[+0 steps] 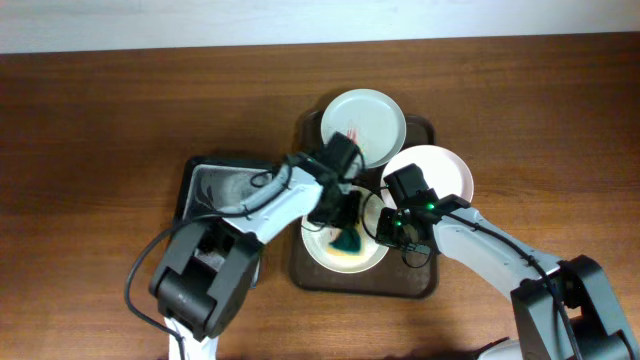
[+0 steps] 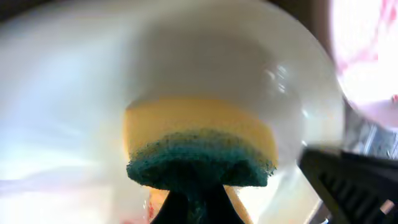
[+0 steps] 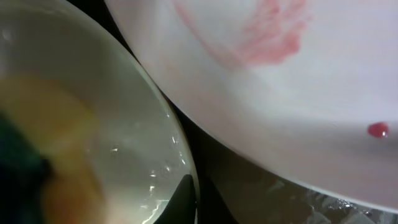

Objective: Clean dirty plates on tray and stack at the side
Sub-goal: 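Scrub the held plate with the sponge in the left gripper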

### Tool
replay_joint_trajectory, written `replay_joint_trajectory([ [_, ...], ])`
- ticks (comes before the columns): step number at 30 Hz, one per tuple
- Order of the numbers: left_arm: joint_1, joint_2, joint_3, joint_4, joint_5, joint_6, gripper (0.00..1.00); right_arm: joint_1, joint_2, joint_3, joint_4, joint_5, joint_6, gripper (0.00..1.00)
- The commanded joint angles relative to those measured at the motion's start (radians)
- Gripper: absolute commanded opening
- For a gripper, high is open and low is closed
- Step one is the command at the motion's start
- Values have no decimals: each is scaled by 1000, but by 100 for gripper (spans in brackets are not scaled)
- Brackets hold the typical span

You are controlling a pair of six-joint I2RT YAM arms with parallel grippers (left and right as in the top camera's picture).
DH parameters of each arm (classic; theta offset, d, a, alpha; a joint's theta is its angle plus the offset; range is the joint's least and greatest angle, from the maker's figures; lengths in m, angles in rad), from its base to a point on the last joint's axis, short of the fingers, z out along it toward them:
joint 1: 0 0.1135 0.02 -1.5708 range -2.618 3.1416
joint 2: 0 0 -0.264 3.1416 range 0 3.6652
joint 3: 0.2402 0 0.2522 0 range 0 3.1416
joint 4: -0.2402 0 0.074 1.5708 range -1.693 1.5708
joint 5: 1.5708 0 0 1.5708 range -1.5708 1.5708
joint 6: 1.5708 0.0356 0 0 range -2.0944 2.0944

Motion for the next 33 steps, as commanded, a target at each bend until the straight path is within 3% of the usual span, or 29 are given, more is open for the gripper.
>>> replay_joint_trajectory([
  [1,-66,21,-27,49,-42,8,0,-2,12,2,9,39,14,4],
  [4,-90,21,-64,61,-187,-56,0,-2,12,2,9,39,6,4],
  [8,-77,15,-67,-51,-192,-55,0,-2,12,2,9,39,7,4],
  [14,8,11,-67,-161,-525,-56,0,-2,12,2,8,39,7,4],
  [19,36,-68,-67,-163,-757,-56,0,-2,12,2,7,39,7,4],
  [21,36,-116,-66,-161,-715,-55,0,-2,12,2,3,39,7,4],
  [23,34,-182,-66,-147,-526,-36,0,-2,12,2,1,38,7,4],
  [27,34,-231,-67,-35,-352,-37,0,-2,12,2,-2,39,7,4],
  [33,-29,-198,-140,157,-328,-43,0,-2,12,2,-2,39,7,4],
])
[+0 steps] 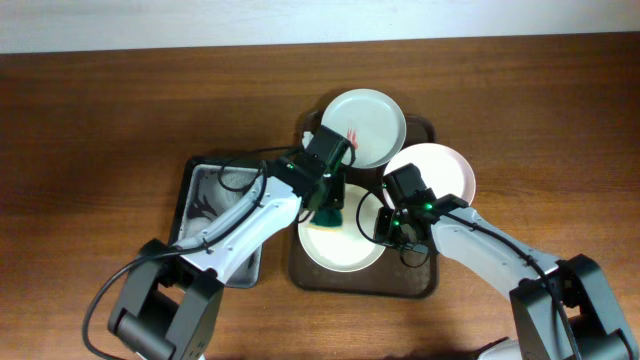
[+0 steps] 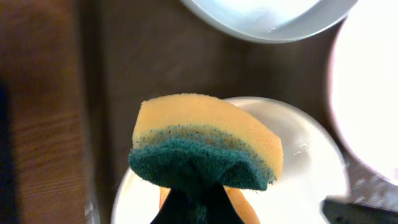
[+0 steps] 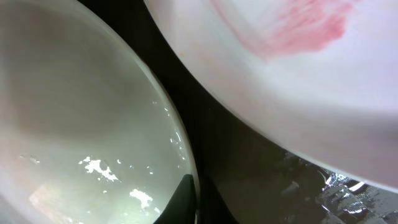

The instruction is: Clean dirty plates on tray and stack at the side

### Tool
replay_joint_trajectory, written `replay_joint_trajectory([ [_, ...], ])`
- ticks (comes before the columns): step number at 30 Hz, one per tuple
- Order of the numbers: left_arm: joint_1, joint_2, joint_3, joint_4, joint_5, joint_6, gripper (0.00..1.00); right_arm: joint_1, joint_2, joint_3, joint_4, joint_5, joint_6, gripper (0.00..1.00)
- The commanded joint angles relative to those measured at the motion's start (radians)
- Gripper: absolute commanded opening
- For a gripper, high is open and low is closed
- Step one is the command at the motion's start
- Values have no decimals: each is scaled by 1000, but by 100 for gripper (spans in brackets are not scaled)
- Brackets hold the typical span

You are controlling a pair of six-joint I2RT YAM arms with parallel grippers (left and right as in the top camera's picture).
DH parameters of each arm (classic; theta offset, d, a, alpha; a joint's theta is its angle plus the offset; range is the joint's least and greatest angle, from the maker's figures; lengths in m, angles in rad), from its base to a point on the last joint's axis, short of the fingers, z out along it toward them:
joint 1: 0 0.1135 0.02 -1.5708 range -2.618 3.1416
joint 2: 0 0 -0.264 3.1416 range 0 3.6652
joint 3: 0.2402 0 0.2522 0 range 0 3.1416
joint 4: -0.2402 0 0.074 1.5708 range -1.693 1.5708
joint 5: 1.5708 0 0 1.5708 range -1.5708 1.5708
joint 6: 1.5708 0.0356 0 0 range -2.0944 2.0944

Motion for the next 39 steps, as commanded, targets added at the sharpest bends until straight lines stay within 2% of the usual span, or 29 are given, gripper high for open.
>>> replay_joint_trajectory([
  [1,-61,18,-79,98,32,-32,0,-9,8,-3,-7,50,8,4],
  [3,-76,21,-147,181,33,-97,0,-9,8,-3,-7,51,8,4],
  [5,-89,21,-257,327,40,-160,0,-9,8,-3,-7,51,8,4],
  [8,-93,21,-379,452,-9,-176,0,-9,8,-3,-7,51,8,4],
  [11,-74,16,-386,366,-152,-170,0,-8,8,-3,-8,51,8,4],
  [16,7,-58,-378,253,-260,-41,0,-9,8,-3,-9,51,8,4],
  [20,9,-163,-375,238,-378,66,0,-8,8,-3,-13,51,8,4],
  [22,8,-218,-370,218,-364,69,0,-8,8,-3,-19,48,8,4],
  [25,9,-359,-368,165,-241,69,0,-8,3,-3,-50,48,2,4],
  [28,37,-523,-368,-4,-227,69,0,-8,-63,-3,-77,48,-105,4],
  [30,97,-587,-368,-116,-227,69,0,-6,-135,-3,-97,52,-178,4],
  [32,220,-617,-379,-218,-219,69,0,-6,-243,-3,-123,53,-275,4],
  [33,280,-613,-401,-220,-196,70,0,-6,-310,-2,-141,74,-305,4],
  [35,415,-592,-528,-121,-177,71,0,3,-438,91,-291,234,-334,4],
  [37,450,-592,-625,50,-80,156,0,62,-448,179,-372,354,-372,4],
  [39,450,-592,-636,82,-77,155,0,156,-447,214,-393,467,-371,4],
])
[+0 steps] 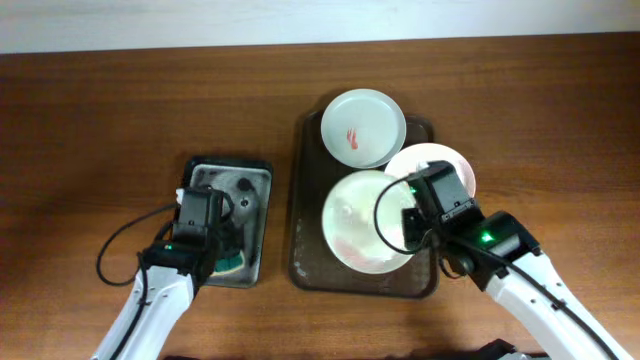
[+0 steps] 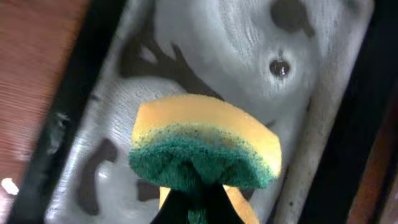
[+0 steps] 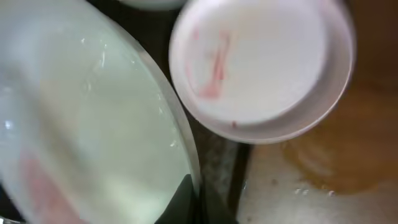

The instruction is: Clean dirty plates on tray and stack at the side

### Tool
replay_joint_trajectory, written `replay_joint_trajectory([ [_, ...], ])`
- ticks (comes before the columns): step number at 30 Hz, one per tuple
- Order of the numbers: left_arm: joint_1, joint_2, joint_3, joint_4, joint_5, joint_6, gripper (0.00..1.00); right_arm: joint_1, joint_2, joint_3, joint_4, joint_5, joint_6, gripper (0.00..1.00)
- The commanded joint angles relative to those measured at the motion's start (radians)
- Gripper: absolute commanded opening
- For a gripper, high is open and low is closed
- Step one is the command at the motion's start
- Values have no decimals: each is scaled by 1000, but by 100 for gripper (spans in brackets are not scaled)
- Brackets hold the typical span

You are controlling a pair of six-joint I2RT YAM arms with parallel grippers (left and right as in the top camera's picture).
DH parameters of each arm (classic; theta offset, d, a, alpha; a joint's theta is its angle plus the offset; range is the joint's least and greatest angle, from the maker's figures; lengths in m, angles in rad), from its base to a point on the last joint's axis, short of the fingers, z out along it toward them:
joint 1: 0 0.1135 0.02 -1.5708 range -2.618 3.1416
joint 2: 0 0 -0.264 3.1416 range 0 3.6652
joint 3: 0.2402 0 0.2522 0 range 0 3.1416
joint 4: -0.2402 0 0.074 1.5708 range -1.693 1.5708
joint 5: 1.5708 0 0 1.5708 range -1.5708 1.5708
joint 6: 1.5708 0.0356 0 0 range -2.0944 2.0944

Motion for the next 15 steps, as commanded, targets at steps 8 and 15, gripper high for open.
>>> replay_joint_trajectory([
  [8,5,-9,-6,25,135,64,31,440,20,42,-34,695,41,4],
  [15,5,-8,-6,-9,135,63,76,605,92,43,-54,920,40,4],
])
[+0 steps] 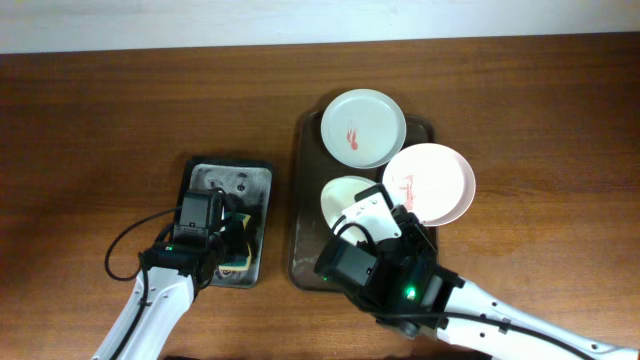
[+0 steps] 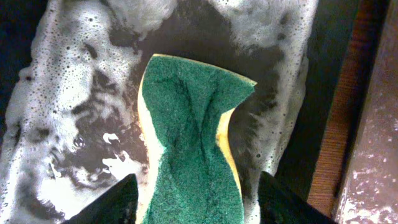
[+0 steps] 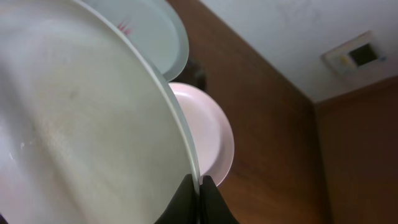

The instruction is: Clean dirty plates on tray and stack at the side

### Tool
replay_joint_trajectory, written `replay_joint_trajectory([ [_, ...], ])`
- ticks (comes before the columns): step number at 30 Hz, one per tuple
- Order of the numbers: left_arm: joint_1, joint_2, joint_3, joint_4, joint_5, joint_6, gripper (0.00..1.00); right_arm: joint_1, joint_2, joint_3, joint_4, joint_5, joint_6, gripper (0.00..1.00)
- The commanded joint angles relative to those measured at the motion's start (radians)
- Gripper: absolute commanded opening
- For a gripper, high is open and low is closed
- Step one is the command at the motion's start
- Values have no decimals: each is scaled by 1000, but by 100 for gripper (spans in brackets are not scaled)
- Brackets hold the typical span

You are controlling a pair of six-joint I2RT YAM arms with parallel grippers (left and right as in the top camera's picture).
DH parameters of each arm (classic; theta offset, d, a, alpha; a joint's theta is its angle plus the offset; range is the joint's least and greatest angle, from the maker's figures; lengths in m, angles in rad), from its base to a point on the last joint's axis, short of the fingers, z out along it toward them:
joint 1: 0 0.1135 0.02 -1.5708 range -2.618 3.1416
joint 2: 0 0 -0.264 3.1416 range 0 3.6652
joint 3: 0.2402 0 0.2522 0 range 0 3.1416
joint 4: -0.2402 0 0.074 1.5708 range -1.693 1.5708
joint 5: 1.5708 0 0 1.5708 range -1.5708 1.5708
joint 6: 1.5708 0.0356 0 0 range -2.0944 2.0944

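My right gripper (image 3: 200, 186) is shut on the rim of a white plate (image 3: 81, 124), held up on edge high above the brown tray (image 1: 312, 268); overhead only part of this plate (image 1: 343, 195) shows behind the arm. On the tray lie a white plate with a red stain (image 1: 363, 127) and a pink plate with a red smear (image 1: 430, 183). The green and yellow sponge (image 2: 189, 143) lies green side up in the foamy soap tray (image 1: 205, 180). My left gripper (image 2: 200, 202) stands open around it, one finger on each side.
The soap tray sits left of the brown tray with a narrow strip of wooden table (image 1: 520, 110) between them. My right arm (image 1: 395, 285) hangs over the near half of the brown tray. A cable (image 1: 125, 255) loops beside my left arm.
My left gripper has opened and the sponge now lies in the soapy tray. My right gripper has raised the white plate higher and tipped it on edge.
First the sponge in my left gripper lay inside the white plate while my right gripper held its rim. Then the sponge was off the plate, later over the soap tray, with the plate lifted. Now the sponge is let go and the plate stands high.
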Motion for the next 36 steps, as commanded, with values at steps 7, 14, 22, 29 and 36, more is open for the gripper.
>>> replay_joint_trajectory([
  [7,5,-9,4,-17,8,7,100,113,-2,20,-11,272,9,4],
  [14,5,-9,4,-17,8,7,100,113,-2,20,-10,272,9,4],
  [22,5,-9,4,-17,8,7,100,83,-2,20,22,221,47,4],
  [29,5,-9,4,-17,8,7,100,71,-1,23,23,121,16,4],
  [36,5,-9,4,-16,12,7,100,-1060,-140,144,10,-1130,8,4],
])
